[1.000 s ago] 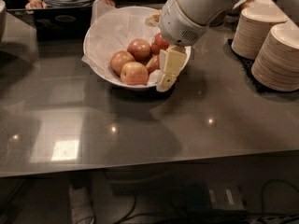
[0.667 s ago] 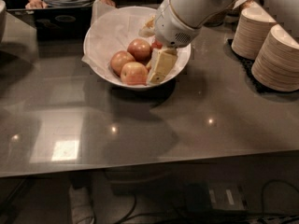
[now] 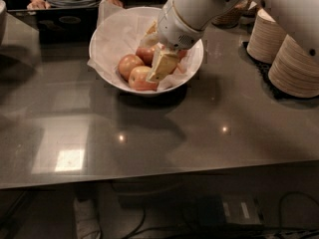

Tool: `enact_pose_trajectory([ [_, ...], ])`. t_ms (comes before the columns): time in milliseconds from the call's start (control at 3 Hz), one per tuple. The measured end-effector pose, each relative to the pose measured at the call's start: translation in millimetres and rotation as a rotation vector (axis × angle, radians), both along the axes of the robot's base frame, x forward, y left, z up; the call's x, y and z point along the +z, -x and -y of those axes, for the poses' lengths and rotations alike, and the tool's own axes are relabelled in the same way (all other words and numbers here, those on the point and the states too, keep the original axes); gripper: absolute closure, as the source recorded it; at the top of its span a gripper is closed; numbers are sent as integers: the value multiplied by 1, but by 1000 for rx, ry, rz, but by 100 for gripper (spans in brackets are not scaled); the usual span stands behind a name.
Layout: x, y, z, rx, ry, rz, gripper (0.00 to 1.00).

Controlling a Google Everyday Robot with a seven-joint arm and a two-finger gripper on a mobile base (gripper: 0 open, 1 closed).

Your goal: Pick apple from white bowl

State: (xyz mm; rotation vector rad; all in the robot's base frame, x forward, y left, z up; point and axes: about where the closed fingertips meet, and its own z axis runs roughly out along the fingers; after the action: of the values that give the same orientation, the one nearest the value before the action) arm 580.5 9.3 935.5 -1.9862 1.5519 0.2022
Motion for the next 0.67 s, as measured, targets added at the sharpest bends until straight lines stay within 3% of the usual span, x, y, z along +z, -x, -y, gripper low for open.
enact_pose_trajectory([
  [667, -10, -14, -3, 20, -14, -18, 35],
])
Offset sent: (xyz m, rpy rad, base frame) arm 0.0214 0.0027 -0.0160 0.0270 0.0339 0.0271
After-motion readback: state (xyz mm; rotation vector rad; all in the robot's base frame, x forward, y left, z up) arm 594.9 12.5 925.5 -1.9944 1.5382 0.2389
